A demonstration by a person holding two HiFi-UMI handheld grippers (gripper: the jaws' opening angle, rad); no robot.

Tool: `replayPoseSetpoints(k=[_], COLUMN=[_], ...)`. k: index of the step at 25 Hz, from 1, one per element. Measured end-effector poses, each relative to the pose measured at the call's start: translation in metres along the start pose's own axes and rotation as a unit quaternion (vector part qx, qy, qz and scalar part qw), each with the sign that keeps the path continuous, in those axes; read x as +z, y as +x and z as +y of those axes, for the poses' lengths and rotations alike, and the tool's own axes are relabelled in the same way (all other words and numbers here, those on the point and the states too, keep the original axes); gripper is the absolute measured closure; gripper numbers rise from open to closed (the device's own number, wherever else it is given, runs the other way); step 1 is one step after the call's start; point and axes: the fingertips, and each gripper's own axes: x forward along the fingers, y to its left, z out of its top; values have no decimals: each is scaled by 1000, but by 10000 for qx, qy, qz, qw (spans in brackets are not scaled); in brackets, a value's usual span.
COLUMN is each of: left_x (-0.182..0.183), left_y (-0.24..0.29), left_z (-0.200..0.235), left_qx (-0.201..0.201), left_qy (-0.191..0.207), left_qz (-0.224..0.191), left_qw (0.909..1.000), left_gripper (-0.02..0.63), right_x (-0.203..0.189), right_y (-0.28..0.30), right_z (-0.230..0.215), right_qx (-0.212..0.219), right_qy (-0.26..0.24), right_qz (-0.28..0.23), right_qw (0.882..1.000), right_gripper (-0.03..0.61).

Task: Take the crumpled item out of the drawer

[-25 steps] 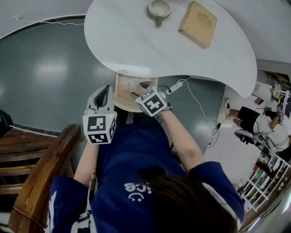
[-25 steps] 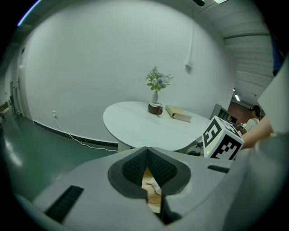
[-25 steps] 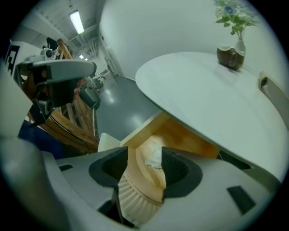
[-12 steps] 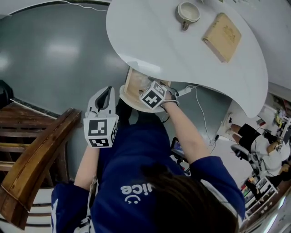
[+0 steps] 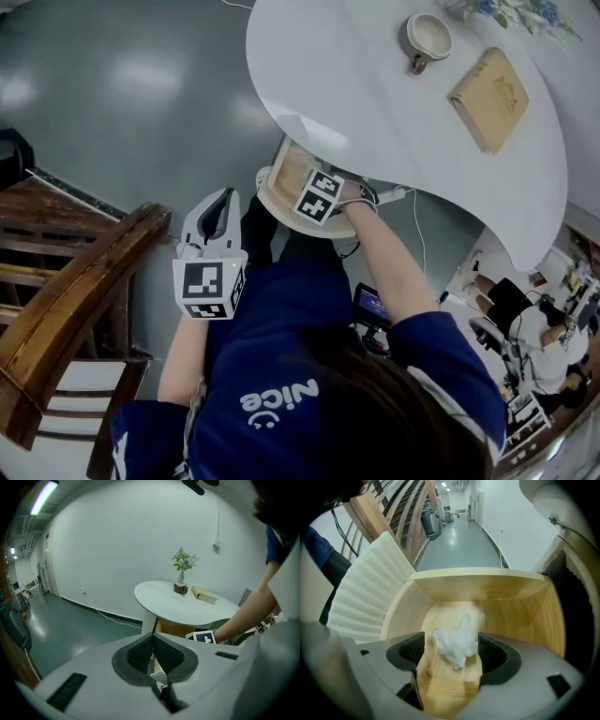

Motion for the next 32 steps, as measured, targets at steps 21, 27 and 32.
replayPoseSetpoints(k=[21,27,32], left_x=[-14,-16,-17], left_y=[-15,-18,-18], left_z=[8,10,11], left_qx=[274,331,278], left_qy=[-879,-743,-799], left_qz=[205,222,197], left_qw=[9955,9964,9962], left_gripper=[609,609,609], right_x=[-7,-8,-9], right_y=[47,50,48], right_z=[-33,-20,-15], right_qx=[-620,-304,-384], right_qy=[-815,-1037,-1063], right_qz=[459,609,657], right_qw=[9937,9923,9914], right_gripper=[249,349,439])
